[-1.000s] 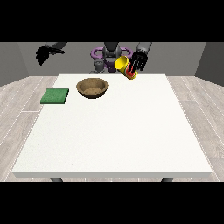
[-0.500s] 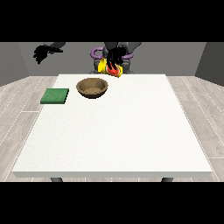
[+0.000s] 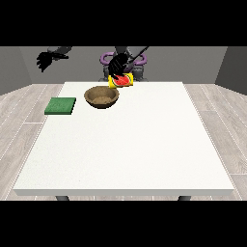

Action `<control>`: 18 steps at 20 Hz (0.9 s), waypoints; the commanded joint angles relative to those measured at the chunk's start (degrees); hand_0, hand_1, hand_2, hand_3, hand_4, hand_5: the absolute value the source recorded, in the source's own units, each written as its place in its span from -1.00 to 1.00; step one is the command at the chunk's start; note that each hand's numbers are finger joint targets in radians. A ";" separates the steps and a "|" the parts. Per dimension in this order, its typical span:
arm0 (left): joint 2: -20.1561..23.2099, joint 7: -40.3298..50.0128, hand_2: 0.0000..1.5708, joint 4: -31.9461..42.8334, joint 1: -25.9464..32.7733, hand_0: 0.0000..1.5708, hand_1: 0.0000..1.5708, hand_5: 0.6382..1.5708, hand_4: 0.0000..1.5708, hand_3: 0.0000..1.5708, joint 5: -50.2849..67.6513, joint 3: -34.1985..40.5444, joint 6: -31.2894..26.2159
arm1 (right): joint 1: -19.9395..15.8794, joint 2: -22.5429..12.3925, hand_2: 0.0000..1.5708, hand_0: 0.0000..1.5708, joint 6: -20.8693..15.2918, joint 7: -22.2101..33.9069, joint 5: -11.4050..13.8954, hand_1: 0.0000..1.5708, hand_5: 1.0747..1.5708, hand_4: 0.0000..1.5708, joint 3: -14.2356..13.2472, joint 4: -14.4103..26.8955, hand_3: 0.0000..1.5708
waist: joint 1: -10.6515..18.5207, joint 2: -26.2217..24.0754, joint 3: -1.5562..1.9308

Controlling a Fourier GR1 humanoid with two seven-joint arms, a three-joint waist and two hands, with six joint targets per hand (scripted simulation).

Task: Pick the cup and pour the ball into the bowl, then pick the bowl and place it on the pad

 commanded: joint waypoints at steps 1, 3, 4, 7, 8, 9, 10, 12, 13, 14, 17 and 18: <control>-0.63 -2.35 1.00 -1.14 -1.47 0.85 0.85 0.08 0.95 1.00 -4.87 -3.10 -3.45 | -0.79 -2.18 -1.00 -1.00 0.34 -0.64 -0.90 -1.00 1.00 -1.00 -2.23 2.93 -1.00 | 2.75 0.48 -0.06; -1.26 -0.30 1.00 0.24 -2.74 0.84 0.84 0.06 0.95 1.00 -6.59 -1.56 -4.78 | -2.15 -0.92 -1.00 -1.00 0.27 0.14 -1.02 -1.00 1.00 -1.00 -0.85 0.27 -1.00 | 0.04 2.21 -0.09; -0.68 -2.31 1.00 -0.68 -0.51 0.84 0.84 0.05 0.95 1.00 -7.02 -2.20 -3.90 | -1.86 -2.00 -1.00 -1.00 1.30 2.35 -1.93 -1.00 1.00 -1.00 -1.27 0.81 -1.00 | 1.22 0.87 -0.10; -1.50 -4.22 1.00 -3.12 1.01 0.84 0.84 0.07 0.95 1.00 -7.27 -1.04 -5.40 | -1.99 0.46 -1.00 -1.00 -3.02 6.45 -0.67 -1.00 0.99 -1.00 0.15 0.68 -1.00 | 3.48 -1.81 -0.11; 0.03 -5.32 1.00 -3.99 -2.11 0.84 0.84 0.07 0.95 1.00 -2.26 4.08 -3.99 | -2.31 2.78 -1.00 -1.00 -4.28 6.79 -0.47 -1.00 0.98 -1.00 1.06 0.40 -1.00 | 3.64 -1.95 -0.13; -1.23 -1.52 1.00 -7.11 1.02 0.88 0.88 0.25 0.90 1.00 5.33 10.94 1.83 | -2.14 2.11 -1.00 -1.00 -5.17 5.25 -0.52 -1.00 0.98 -0.87 -0.29 0.73 -1.00 | 6.31 -0.98 -0.38; -0.95 0.70 1.00 -8.60 1.79 0.91 0.91 -0.03 1.00 1.00 9.33 15.74 4.17 | -0.86 3.18 -1.00 -1.00 -5.49 4.84 -0.34 -1.00 0.98 -0.71 -0.03 0.86 -1.00 | 7.11 -0.73 -0.60; -0.63 1.96 1.00 -10.66 5.26 0.66 0.66 0.18 1.00 1.00 15.59 22.12 8.74 | -0.05 2.99 -1.00 -1.00 -6.15 5.39 -0.25 -1.00 0.98 -0.68 -0.23 0.20 -1.00 | 8.17 -0.48 -0.84; -0.17 0.68 1.00 -11.93 7.15 0.65 0.65 0.11 1.00 1.00 19.10 24.99 10.78 | 1.37 3.01 -1.00 -1.00 -6.18 5.18 -0.21 -1.00 0.98 -0.68 -0.36 -0.19 -1.00 | 8.11 -1.56 -0.88; -0.19 0.05 0.97 -13.22 7.88 0.57 0.57 0.20 0.93 0.81 22.14 27.81 13.03 | 1.34 3.23 -1.00 -1.00 -6.47 5.13 -0.14 -1.00 0.98 -0.68 -0.30 -0.41 -1.00 | 8.47 -0.59 -0.85; -3.67 -1.60 0.08 -17.83 13.59 0.14 0.14 0.71 0.61 -0.39 34.75 35.52 18.20 | 1.76 5.08 -1.00 -1.00 -6.32 4.47 -0.56 -1.00 0.98 -0.68 0.32 -1.50 -1.00 | 7.73 0.87 -1.44; -3.69 -2.87 -1.00 -19.57 15.17 -0.29 -0.29 0.85 0.13 -1.00 39.27 37.16 19.94 | 1.31 5.85 -1.00 -1.00 -6.64 4.05 -0.31 -1.00 0.99 -0.54 0.78 -1.74 -1.00 | 6.85 3.02 -1.47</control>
